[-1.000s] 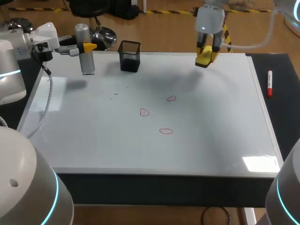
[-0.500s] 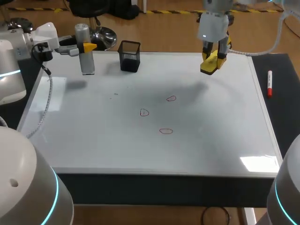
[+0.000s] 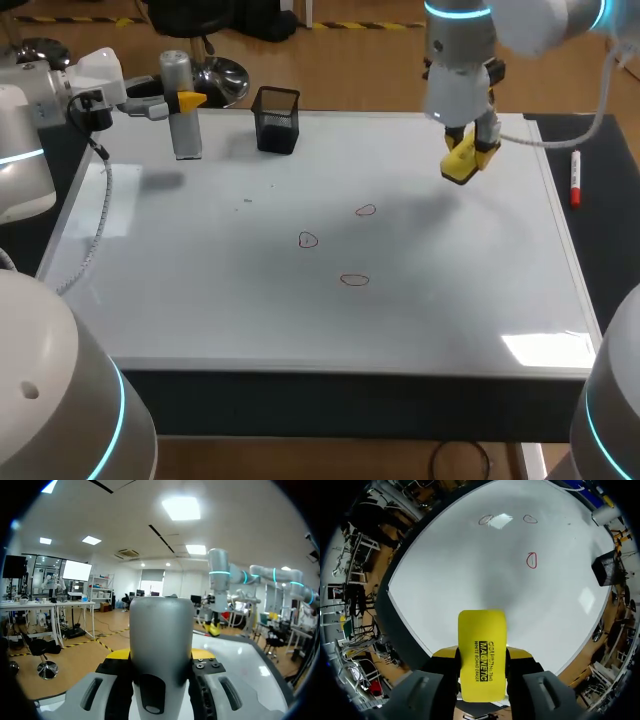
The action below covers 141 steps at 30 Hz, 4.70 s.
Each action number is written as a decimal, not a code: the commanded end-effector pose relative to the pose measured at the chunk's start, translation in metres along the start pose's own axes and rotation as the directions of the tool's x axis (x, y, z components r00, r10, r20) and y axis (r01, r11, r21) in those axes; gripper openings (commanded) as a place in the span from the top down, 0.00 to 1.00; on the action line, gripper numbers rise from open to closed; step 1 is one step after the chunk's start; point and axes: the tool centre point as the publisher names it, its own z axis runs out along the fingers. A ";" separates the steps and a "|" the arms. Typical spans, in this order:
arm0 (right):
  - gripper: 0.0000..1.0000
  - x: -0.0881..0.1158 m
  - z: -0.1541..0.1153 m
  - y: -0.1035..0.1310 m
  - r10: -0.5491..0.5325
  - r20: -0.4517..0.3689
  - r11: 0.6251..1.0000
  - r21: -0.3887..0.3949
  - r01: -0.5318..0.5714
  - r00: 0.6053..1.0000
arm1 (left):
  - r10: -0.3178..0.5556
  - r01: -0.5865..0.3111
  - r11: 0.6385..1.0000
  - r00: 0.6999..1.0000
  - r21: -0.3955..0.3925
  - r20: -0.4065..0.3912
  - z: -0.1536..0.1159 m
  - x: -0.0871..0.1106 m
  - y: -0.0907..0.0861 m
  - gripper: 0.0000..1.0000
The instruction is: Pick up the inspection probe, press it on each red-marked spot on the whiteboard one by one, put down the probe, pick up the eraser, and wipe off all the red marks.
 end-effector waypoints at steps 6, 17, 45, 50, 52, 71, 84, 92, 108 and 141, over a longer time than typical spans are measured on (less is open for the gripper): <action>1.00 0.019 0.010 -0.017 0.047 0.075 0.999 0.022 -0.049 0.996 | 0.002 -0.002 1.000 1.000 0.001 0.004 0.000 0.002 -0.001 1.00; 1.00 0.012 0.014 -0.038 0.092 0.118 0.996 -0.002 -0.092 0.989 | 0.002 -0.002 1.000 1.000 0.001 0.004 0.000 0.002 -0.001 1.00; 1.00 -0.011 0.017 -0.076 0.073 0.150 0.996 -0.053 -0.066 0.986 | 0.002 -0.002 1.000 1.000 0.001 0.004 0.000 0.002 -0.001 1.00; 1.00 -0.011 0.017 -0.076 0.073 0.150 0.996 -0.053 -0.066 0.986 | 0.002 -0.002 1.000 1.000 0.001 0.004 0.000 0.002 -0.001 1.00; 1.00 -0.011 0.017 -0.076 0.073 0.150 0.996 -0.053 -0.066 0.986 | 0.002 -0.002 1.000 1.000 0.001 0.004 0.000 0.002 -0.001 1.00; 1.00 -0.011 0.017 -0.076 0.073 0.150 0.996 -0.053 -0.066 0.986 | 0.020 -0.020 0.999 1.000 0.034 -0.005 0.001 0.012 -0.008 1.00; 1.00 -0.011 0.017 -0.076 0.073 0.150 0.996 -0.053 -0.066 0.986 | 0.064 -0.051 0.996 0.981 0.079 -0.183 0.020 0.103 -0.006 1.00; 1.00 -0.011 0.017 -0.076 0.073 0.150 0.996 -0.053 -0.066 0.986 | 0.085 -0.054 0.992 0.952 0.112 -0.293 0.040 0.154 -0.006 1.00; 1.00 -0.011 0.017 -0.076 0.073 0.150 0.996 -0.053 -0.066 0.986 | 0.051 -0.010 0.995 0.893 0.095 -0.447 0.088 0.214 0.022 1.00; 1.00 -0.011 0.017 -0.076 0.073 0.150 0.996 -0.053 -0.066 0.986 | 0.014 0.024 0.998 0.839 0.064 -0.544 0.119 0.247 0.062 1.00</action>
